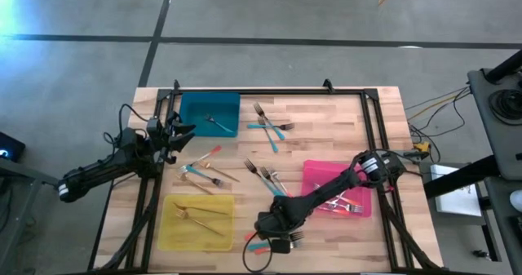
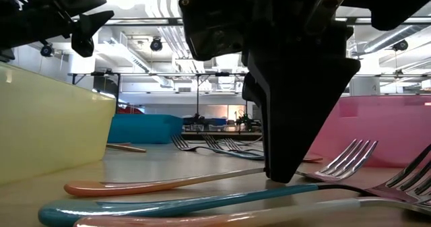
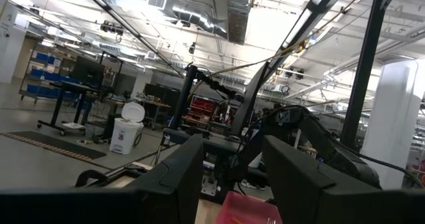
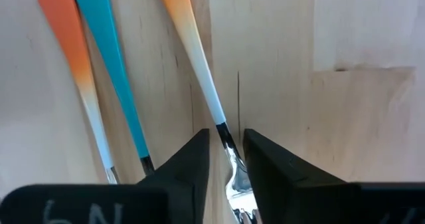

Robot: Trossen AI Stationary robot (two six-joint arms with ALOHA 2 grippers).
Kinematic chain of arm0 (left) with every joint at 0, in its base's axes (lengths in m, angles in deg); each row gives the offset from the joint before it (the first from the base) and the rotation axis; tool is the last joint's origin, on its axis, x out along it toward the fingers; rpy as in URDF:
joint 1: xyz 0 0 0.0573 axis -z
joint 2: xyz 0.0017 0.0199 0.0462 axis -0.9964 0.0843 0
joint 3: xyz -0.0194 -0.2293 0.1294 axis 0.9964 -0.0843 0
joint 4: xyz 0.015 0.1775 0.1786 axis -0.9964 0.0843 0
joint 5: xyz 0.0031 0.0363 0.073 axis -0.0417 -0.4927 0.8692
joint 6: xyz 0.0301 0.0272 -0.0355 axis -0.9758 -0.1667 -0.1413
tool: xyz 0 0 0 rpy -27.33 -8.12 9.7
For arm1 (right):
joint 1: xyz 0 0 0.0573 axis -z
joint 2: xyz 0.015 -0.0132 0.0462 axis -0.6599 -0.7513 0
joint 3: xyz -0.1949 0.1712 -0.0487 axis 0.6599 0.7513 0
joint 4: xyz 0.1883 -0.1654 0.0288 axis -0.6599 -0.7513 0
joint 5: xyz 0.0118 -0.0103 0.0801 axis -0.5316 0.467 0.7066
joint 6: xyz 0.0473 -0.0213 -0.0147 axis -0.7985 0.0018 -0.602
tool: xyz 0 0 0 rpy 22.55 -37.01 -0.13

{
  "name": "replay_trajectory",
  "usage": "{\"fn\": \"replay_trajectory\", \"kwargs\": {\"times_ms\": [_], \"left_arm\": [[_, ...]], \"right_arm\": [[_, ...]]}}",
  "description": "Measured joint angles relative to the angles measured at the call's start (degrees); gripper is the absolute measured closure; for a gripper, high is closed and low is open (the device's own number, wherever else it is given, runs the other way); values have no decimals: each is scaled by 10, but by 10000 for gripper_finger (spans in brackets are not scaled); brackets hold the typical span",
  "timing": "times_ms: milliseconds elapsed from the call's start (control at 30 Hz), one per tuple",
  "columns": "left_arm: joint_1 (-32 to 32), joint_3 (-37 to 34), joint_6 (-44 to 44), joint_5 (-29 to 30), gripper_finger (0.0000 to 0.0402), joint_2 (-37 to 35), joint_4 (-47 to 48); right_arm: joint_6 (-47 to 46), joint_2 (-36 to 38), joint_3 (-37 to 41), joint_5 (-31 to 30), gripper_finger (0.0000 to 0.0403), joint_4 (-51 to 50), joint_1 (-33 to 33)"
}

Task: Sort silverware by color (type)
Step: Put the orange fork into the red bin

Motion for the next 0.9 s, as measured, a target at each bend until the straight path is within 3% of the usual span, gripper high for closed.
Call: {"fn": "replay_trajectory", "kwargs": {"times_ms": [233, 333, 500, 900], "left_arm": [[0, 0, 0, 0, 260, 0, 0], [0, 0, 0, 0, 260, 0, 0], [0, 0, 0, 0, 260, 0, 0], [0, 0, 0, 0, 260, 0, 0]], "right_arm": [[-31, 0, -1, 27, 288, 5, 4], [-39, 0, -1, 28, 306, 4, 6], [-47, -1, -2, 32, 380, 12, 12], [-95, 13, -7, 38, 392, 2, 17]]}}
